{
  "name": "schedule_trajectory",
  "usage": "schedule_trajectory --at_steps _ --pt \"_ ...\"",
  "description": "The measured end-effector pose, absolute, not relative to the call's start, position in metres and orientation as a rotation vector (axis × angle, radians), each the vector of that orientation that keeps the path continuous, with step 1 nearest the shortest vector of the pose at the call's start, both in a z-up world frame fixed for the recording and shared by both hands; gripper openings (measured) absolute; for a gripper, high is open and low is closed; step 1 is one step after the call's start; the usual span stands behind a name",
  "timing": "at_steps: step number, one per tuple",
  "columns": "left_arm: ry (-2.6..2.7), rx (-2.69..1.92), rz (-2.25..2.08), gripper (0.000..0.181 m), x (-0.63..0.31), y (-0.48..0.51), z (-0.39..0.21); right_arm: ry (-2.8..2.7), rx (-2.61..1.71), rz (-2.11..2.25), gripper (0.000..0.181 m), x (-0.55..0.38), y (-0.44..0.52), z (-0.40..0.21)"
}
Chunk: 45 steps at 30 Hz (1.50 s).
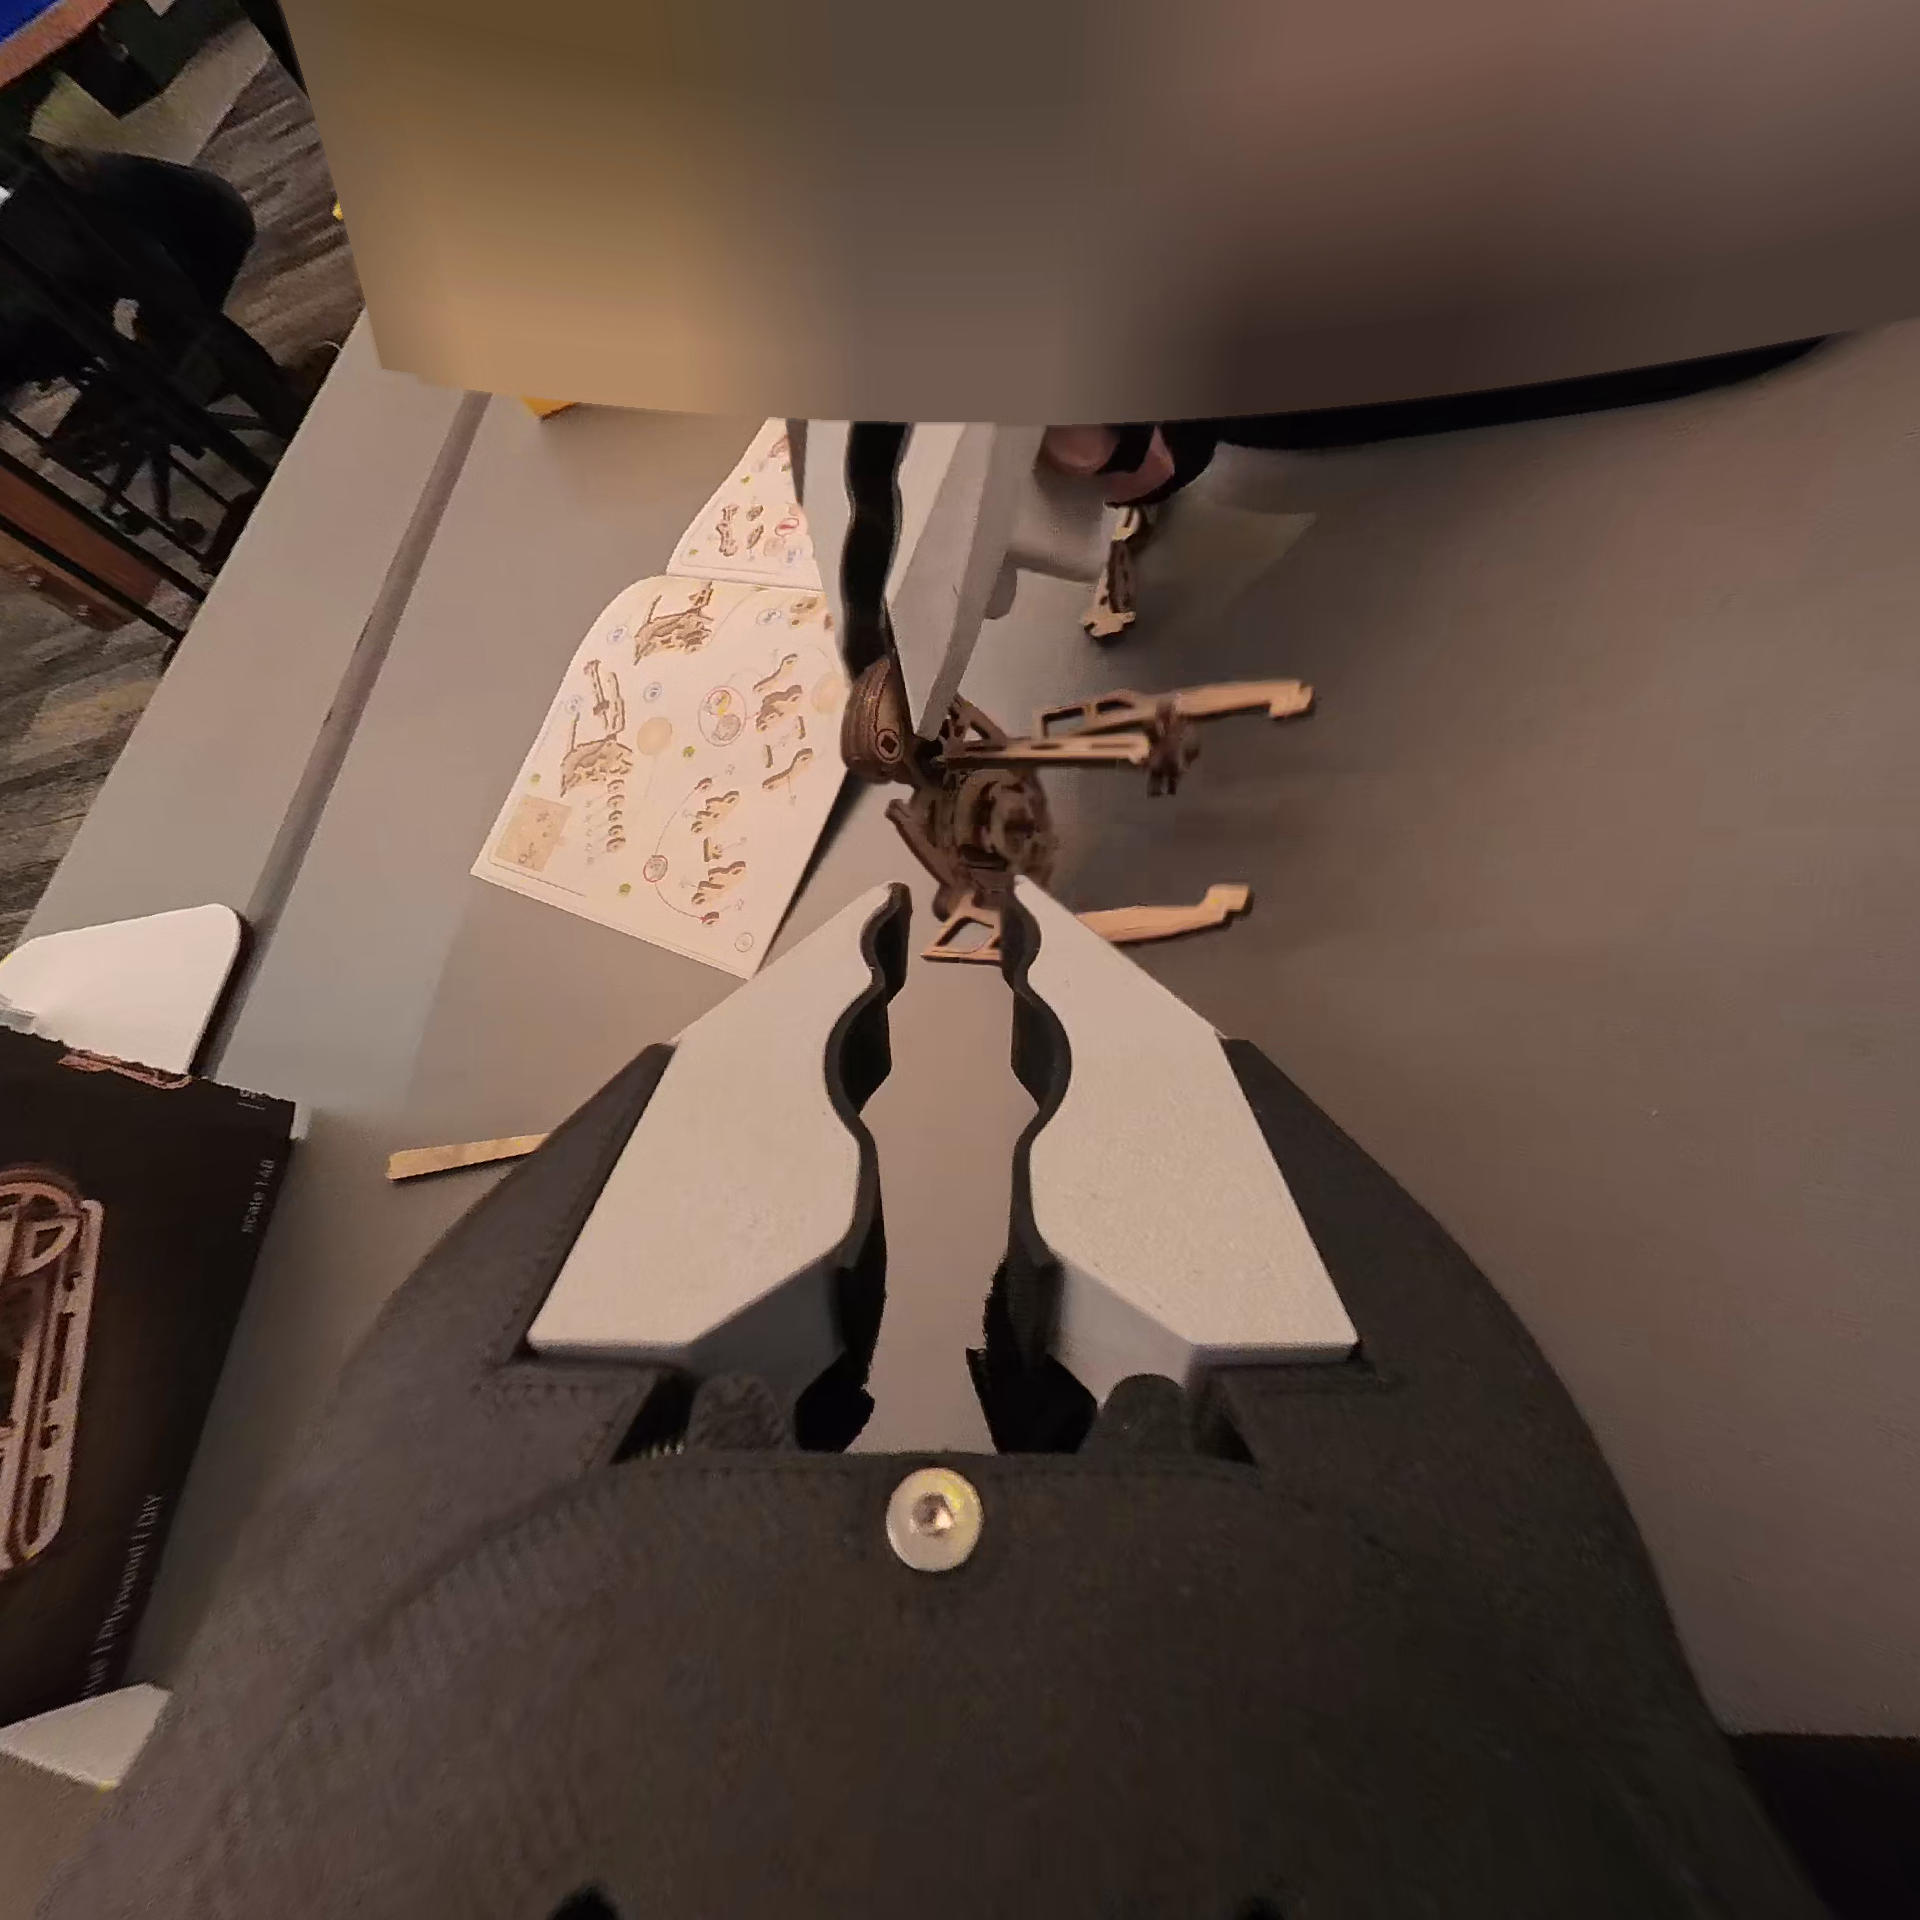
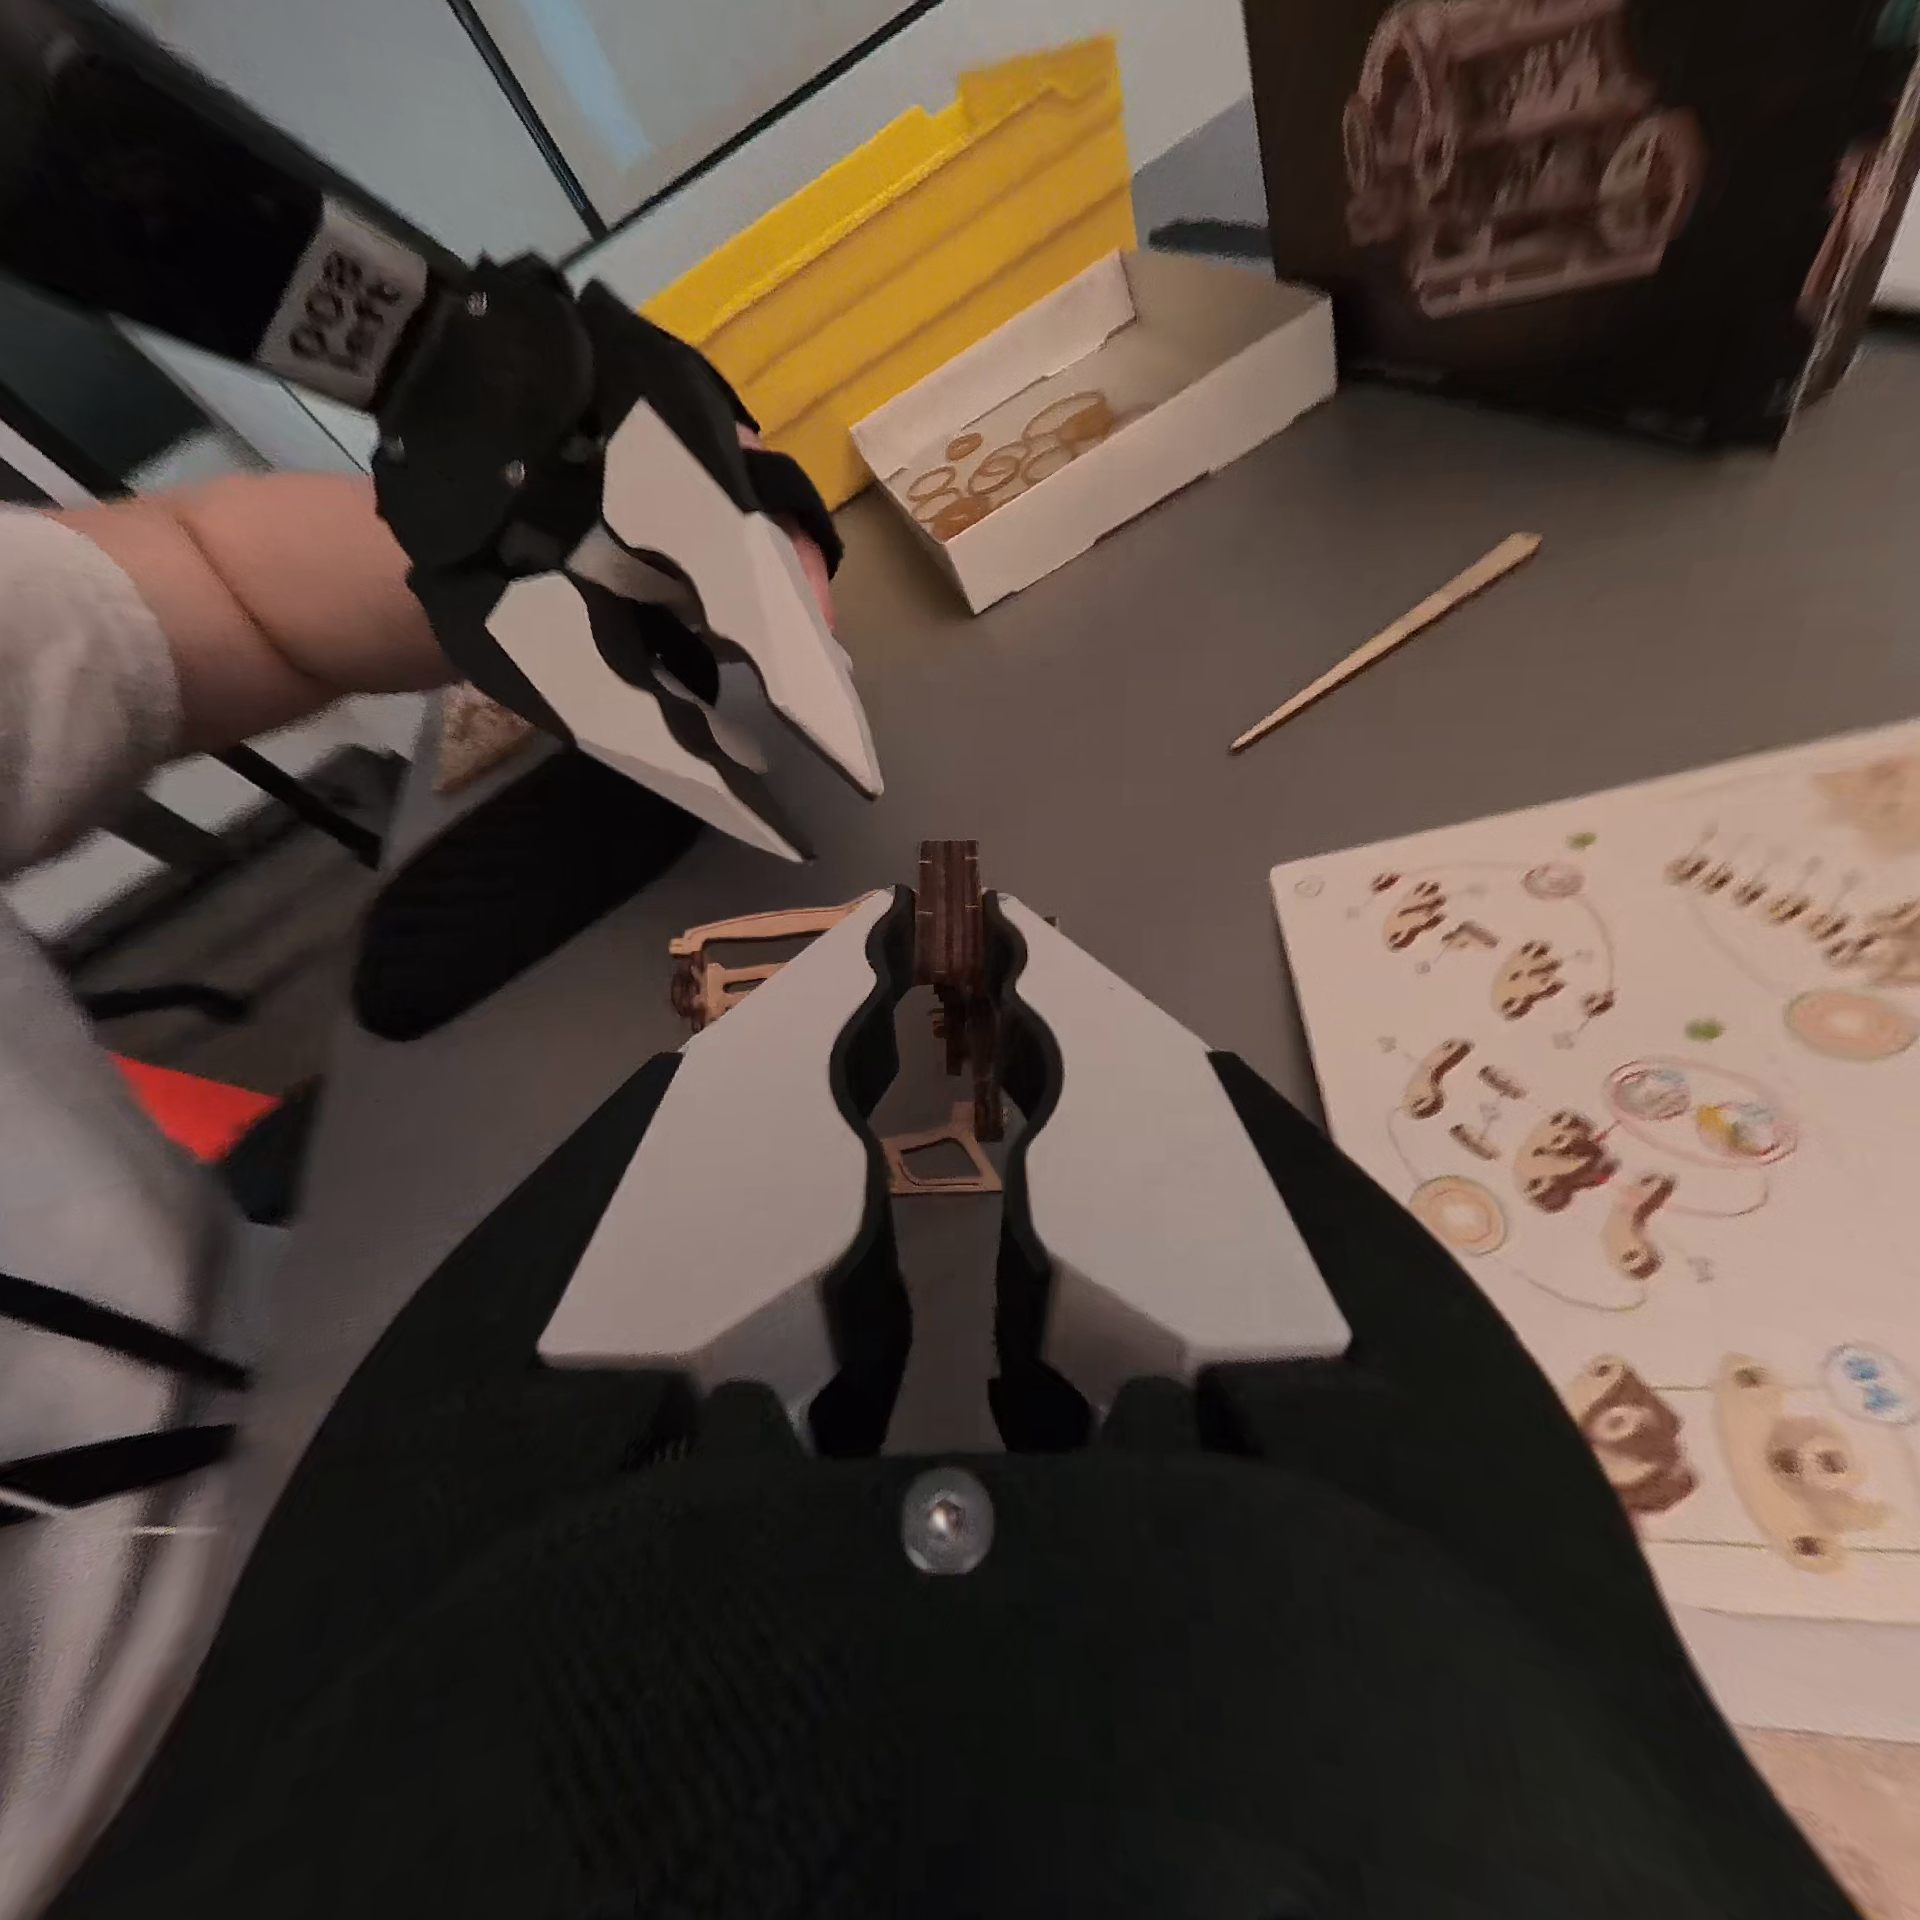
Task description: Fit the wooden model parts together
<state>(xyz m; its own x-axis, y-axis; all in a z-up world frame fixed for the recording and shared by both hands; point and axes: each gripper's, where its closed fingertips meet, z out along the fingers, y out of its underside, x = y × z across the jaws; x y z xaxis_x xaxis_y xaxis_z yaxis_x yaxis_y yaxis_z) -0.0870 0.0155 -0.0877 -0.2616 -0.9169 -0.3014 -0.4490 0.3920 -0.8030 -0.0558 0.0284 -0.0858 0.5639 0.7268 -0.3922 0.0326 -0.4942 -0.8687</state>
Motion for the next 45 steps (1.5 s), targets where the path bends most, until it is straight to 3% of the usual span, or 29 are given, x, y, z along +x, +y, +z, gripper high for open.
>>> schedule_trajectory --at_steps 5,18,45 --pt "1.854 -1.173 -0.733 0.015 -0.088 0.018 -0.086 -0.881 -1.782 0.644 0.011 -0.059 0.026 -0.091" --pt "1.855 -1.151 -0.718 0.014 -0.089 0.017 -0.087 -1.187 -1.556 0.411 0.011 -0.079 0.008 -0.096" --pt "1.866 -1.152 -0.722 0.014 -0.088 0.016 -0.089 -1.190 -1.532 0.383 0.015 -0.077 0.009 -0.096"
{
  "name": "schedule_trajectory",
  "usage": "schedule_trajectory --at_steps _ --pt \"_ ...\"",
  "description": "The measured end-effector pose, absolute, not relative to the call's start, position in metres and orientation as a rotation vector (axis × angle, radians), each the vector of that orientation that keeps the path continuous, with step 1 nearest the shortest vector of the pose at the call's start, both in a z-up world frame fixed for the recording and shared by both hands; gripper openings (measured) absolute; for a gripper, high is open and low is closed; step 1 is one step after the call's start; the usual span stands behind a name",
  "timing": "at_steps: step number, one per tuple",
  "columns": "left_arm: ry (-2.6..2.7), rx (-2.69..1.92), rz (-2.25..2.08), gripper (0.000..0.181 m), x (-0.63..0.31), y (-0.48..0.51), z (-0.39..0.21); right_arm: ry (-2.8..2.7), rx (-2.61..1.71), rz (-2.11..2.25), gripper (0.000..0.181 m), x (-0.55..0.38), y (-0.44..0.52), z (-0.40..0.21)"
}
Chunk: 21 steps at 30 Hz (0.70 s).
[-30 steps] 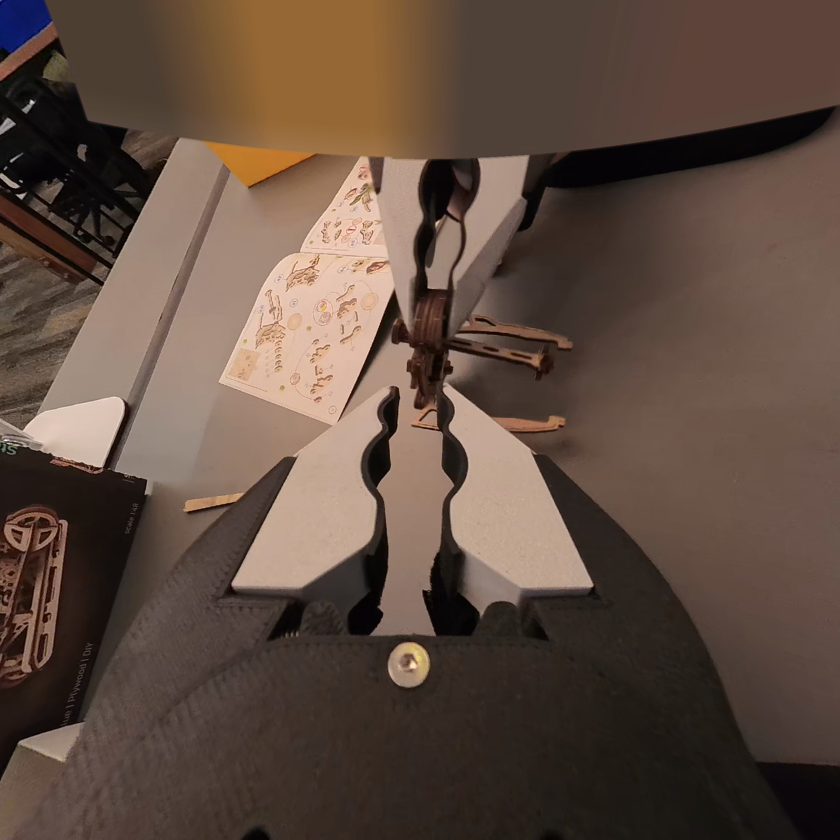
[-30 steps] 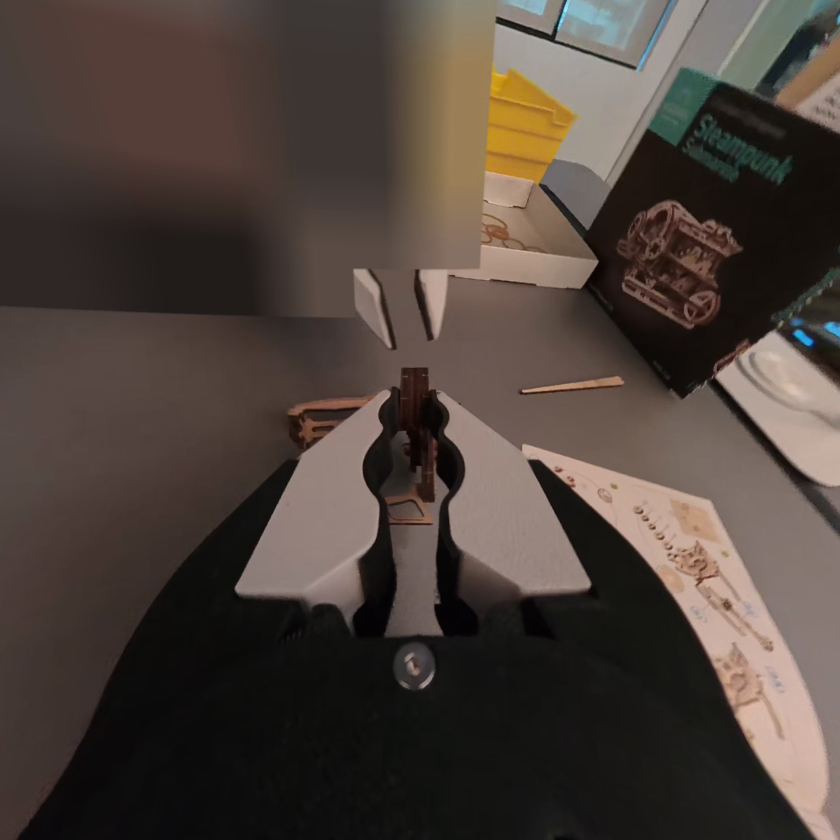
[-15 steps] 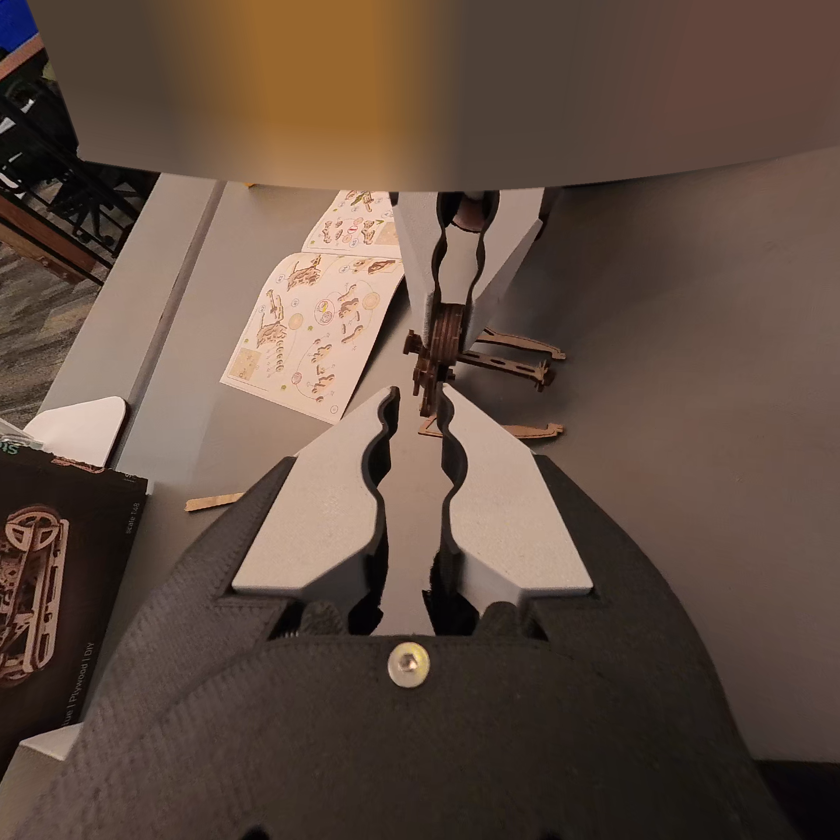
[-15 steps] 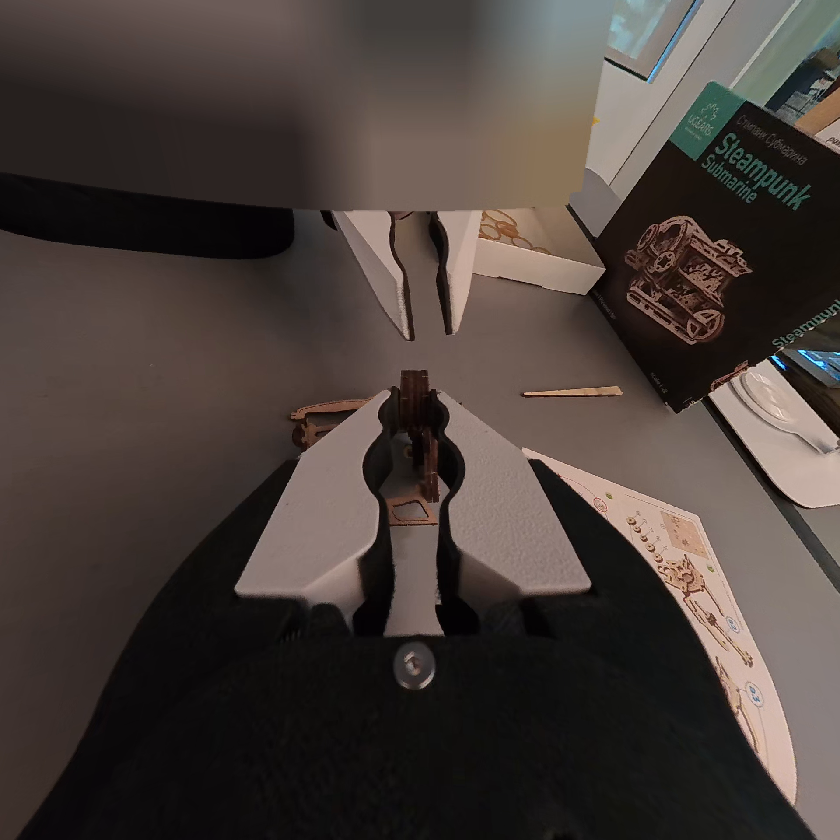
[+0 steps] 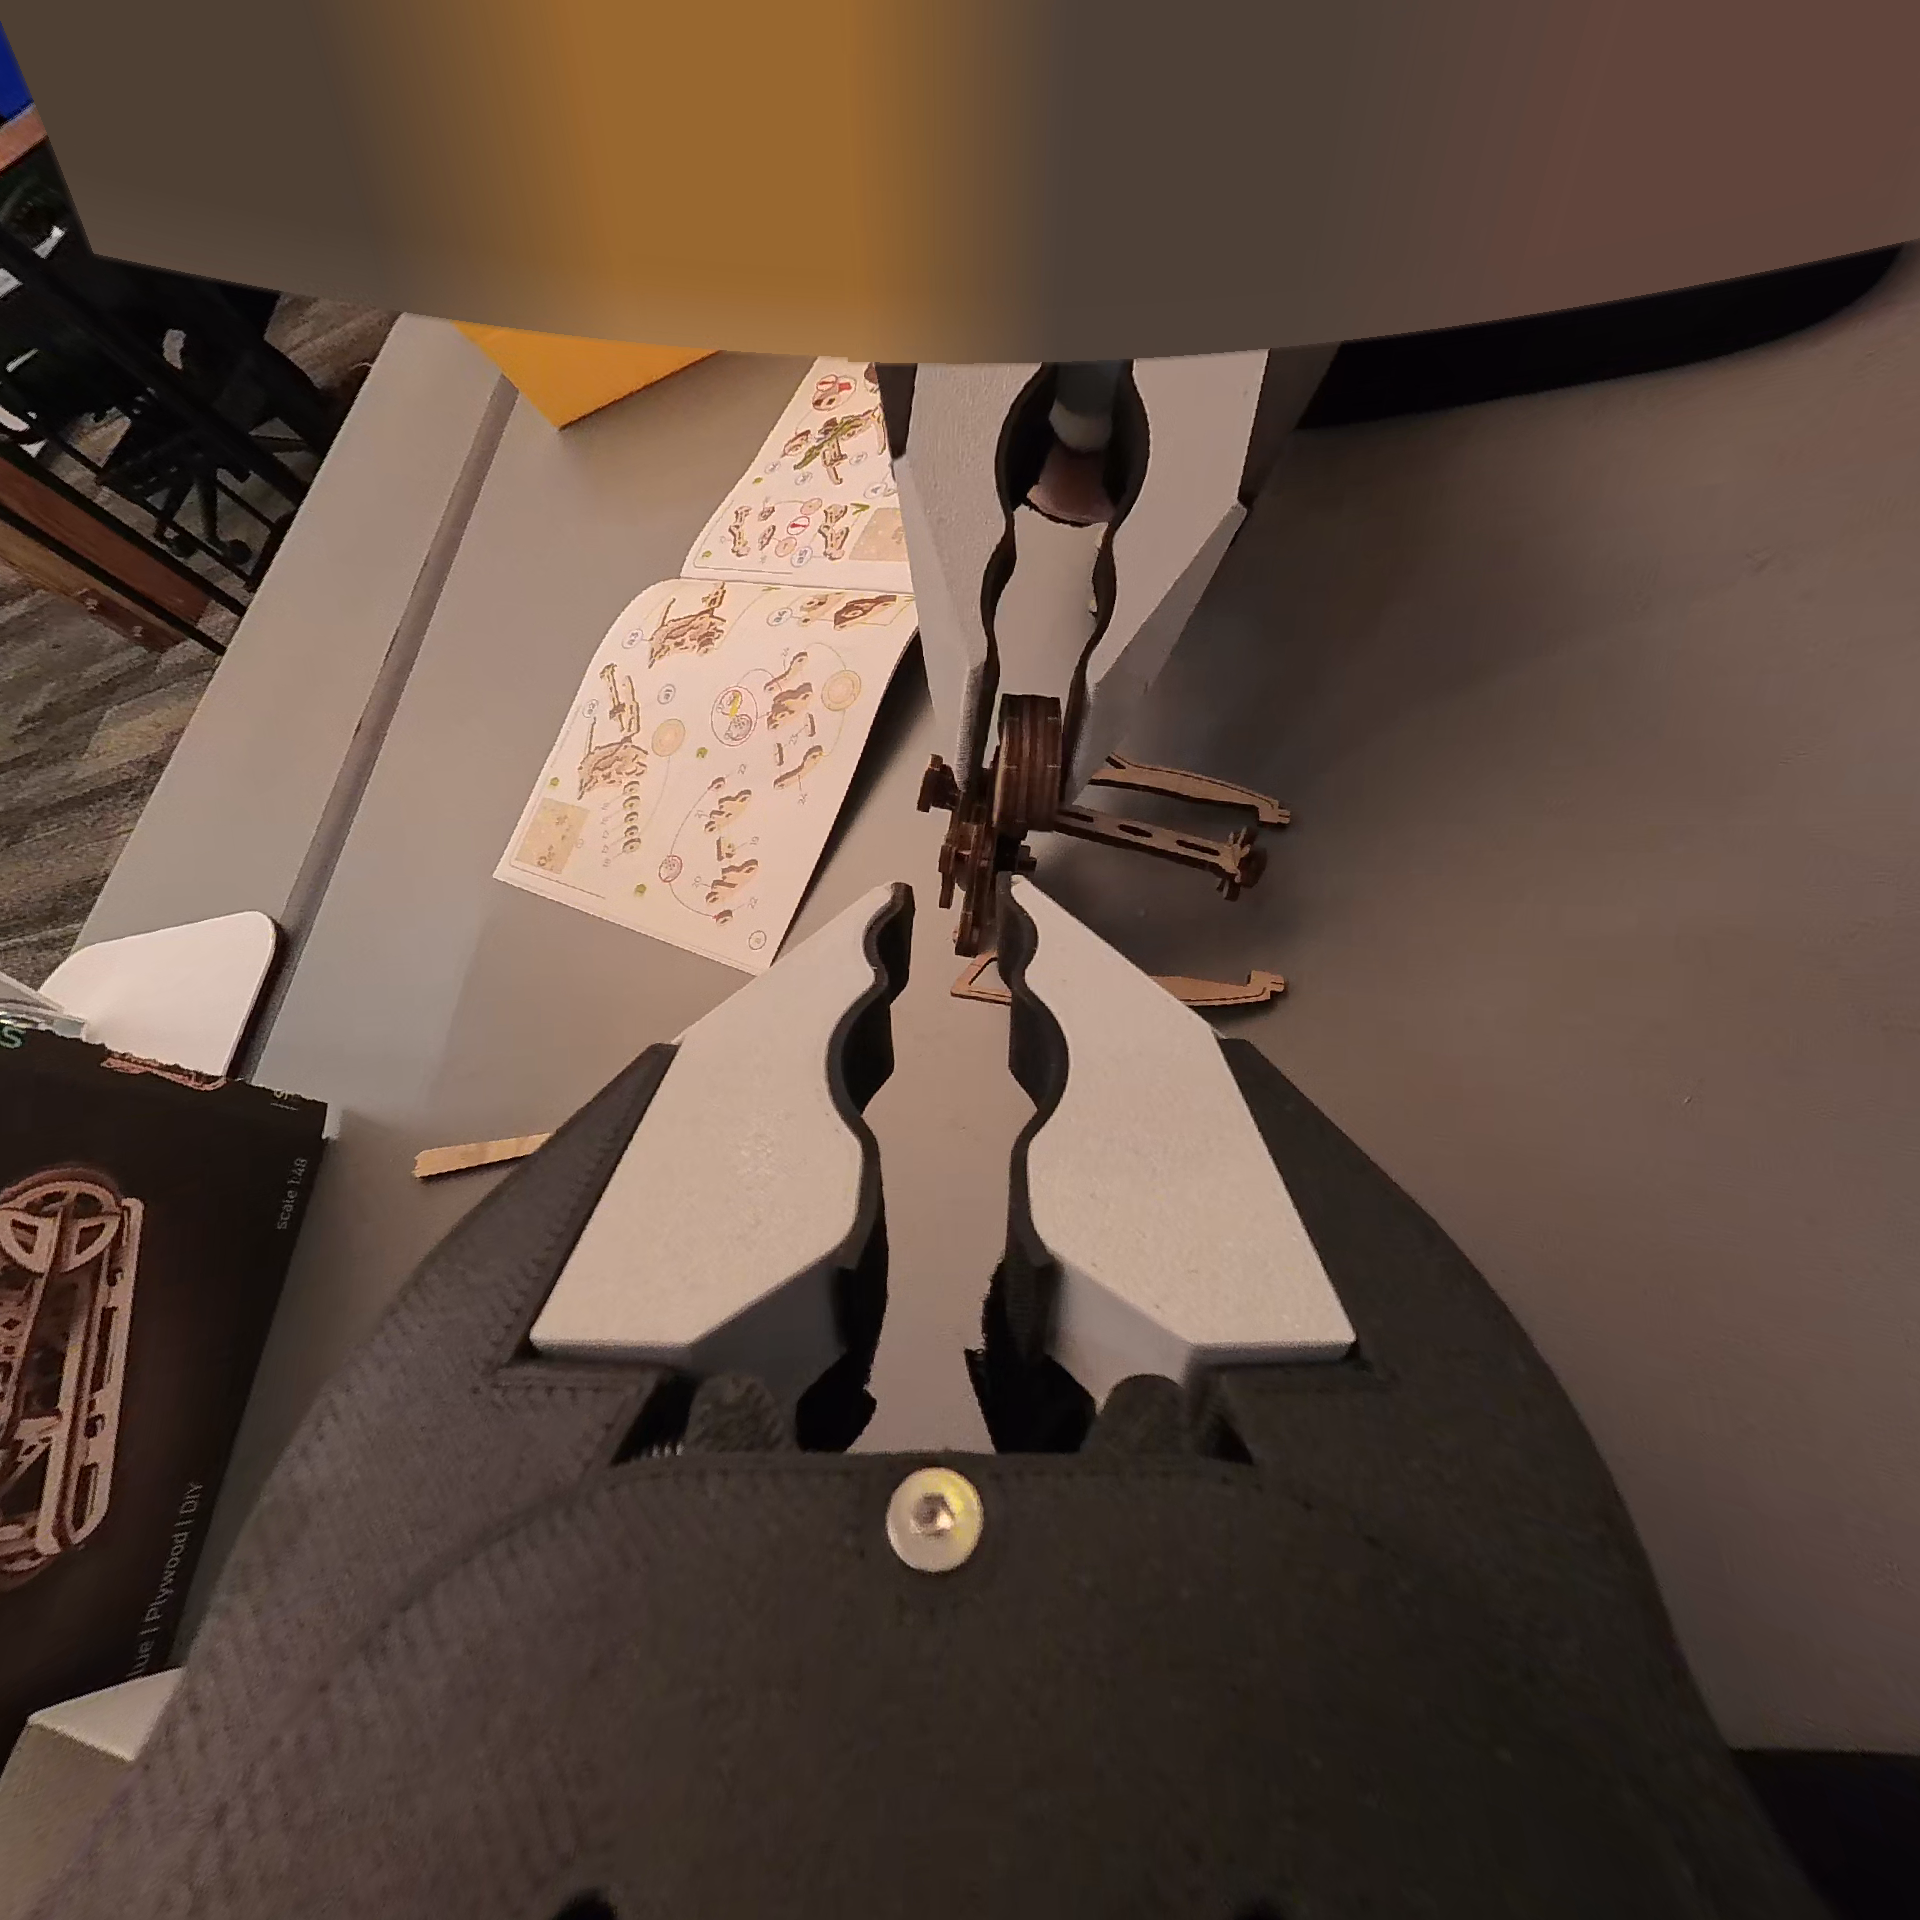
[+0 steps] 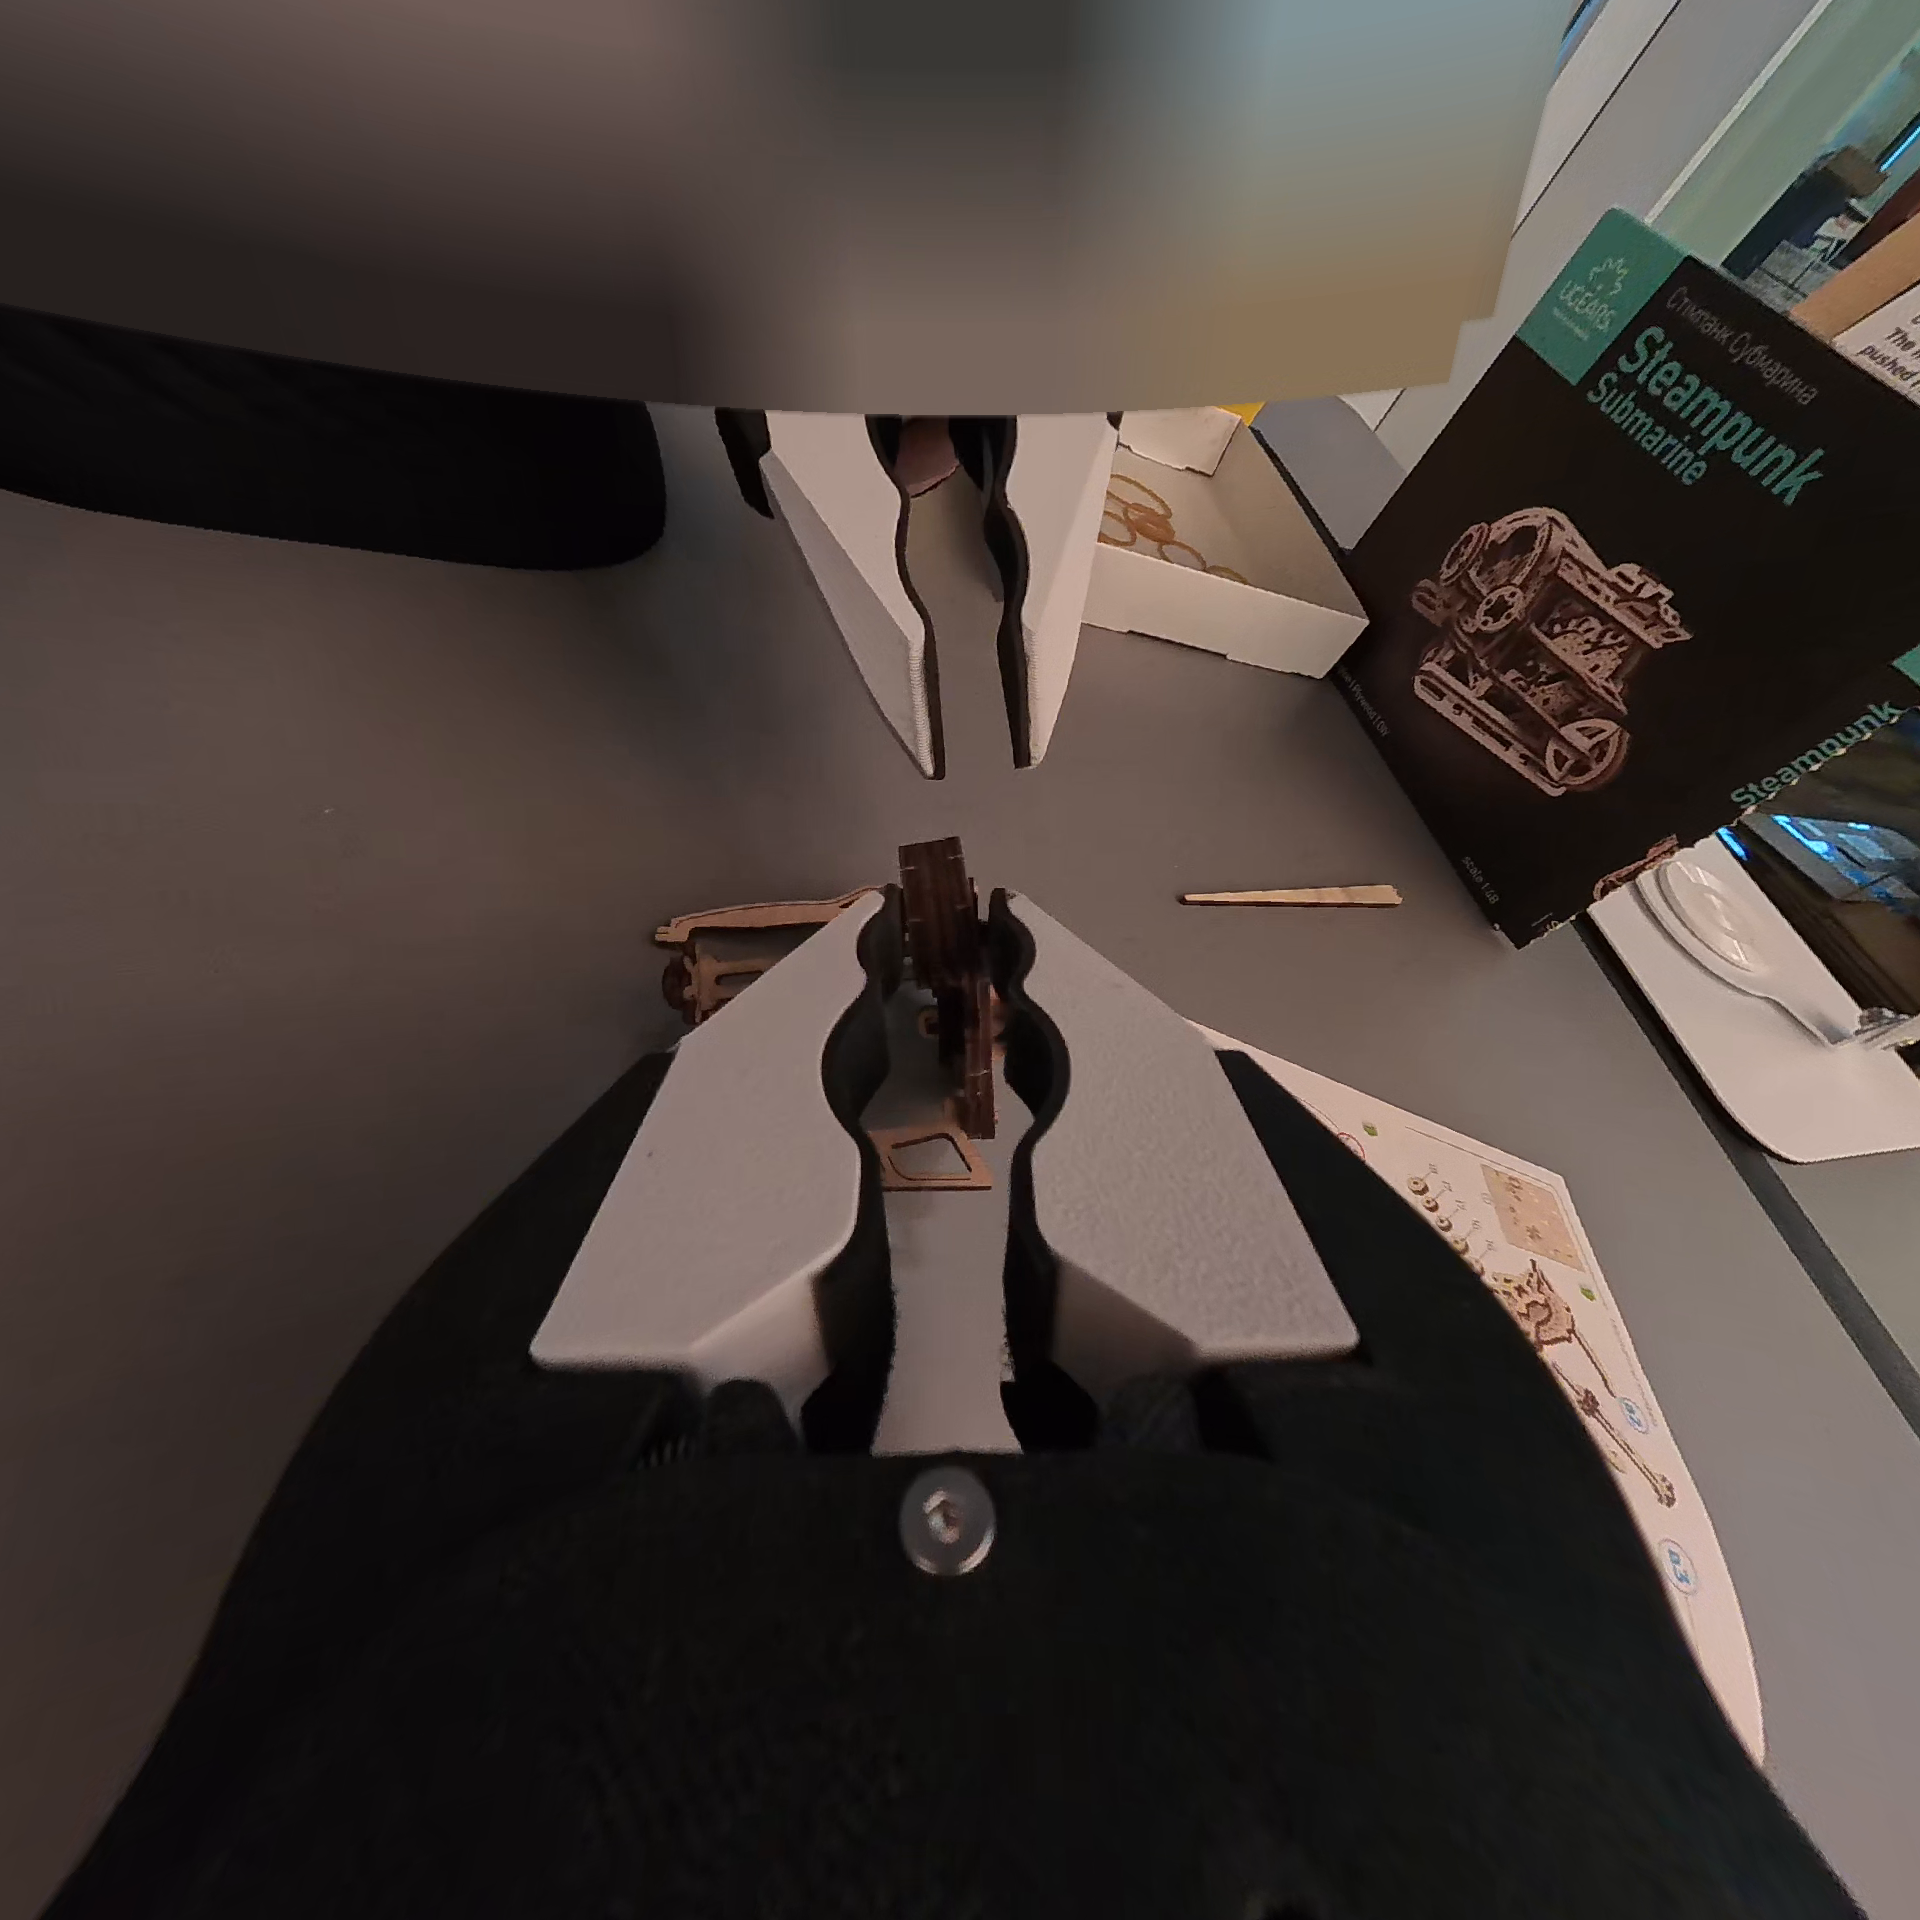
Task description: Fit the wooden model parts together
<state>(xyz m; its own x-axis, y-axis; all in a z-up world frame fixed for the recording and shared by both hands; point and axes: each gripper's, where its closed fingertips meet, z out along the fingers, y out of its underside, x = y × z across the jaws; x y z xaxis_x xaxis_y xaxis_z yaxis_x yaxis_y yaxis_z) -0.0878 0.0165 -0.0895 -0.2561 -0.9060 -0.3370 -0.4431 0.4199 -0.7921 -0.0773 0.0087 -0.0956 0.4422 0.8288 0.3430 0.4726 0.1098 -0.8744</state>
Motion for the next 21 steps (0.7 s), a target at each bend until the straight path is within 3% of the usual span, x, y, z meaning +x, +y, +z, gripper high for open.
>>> schedule_trajectory --at_steps 21 --pt "1.848 -1.144 -0.722 0.014 -0.0875 0.0176 -0.0850 -1.192 -1.502 0.353 0.023 -0.0768 0.0068 -0.0911"
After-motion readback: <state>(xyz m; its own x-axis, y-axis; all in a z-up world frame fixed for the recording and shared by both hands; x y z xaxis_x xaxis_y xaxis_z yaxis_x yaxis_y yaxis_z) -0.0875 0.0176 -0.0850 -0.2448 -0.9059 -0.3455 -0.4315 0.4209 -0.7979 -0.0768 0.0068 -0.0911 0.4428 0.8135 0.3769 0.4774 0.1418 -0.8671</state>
